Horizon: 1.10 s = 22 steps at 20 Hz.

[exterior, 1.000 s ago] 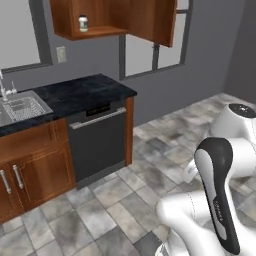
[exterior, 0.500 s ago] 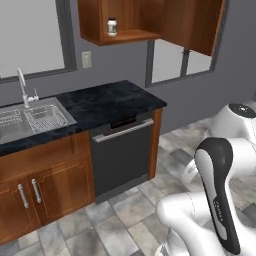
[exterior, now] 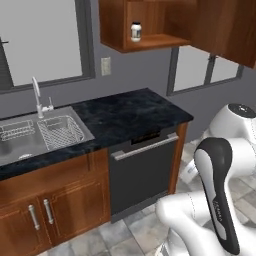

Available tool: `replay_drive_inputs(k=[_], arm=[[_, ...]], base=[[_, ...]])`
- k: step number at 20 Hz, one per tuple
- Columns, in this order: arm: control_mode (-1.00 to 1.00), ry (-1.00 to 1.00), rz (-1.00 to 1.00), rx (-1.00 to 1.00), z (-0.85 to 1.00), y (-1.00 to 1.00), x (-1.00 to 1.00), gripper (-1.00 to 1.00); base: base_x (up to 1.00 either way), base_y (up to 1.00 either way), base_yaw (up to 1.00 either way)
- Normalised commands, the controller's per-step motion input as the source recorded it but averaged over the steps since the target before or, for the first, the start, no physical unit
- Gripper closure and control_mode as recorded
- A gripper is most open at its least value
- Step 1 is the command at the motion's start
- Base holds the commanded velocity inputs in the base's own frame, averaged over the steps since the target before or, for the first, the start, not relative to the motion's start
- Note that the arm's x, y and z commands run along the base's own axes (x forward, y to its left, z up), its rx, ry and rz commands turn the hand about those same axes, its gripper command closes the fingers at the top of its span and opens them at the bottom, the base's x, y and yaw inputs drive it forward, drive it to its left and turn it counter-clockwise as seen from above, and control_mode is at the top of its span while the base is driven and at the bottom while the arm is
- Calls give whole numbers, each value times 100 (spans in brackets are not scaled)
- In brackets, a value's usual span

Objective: Collect the turmeric, mayonnaise, and shaker from the cabinet and place them next to the stove.

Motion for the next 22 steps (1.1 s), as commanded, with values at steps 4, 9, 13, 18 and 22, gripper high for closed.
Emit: replay_drive_inputs(k=[4, 9, 13, 18, 22], arm=[[100, 0, 0, 0, 0, 0, 0, -100], [100, 0, 0, 0, 0, 0, 0, -100], [100, 0, 0, 0, 0, 0, 0, -100], [100, 0, 0, 0, 0, 0, 0, -100], [100, 0, 0, 0, 0, 0, 0, -100]], base=[[74, -28, 17], [69, -37, 16], [64, -33, 14], [67, -25, 14], [66, -26, 14]])
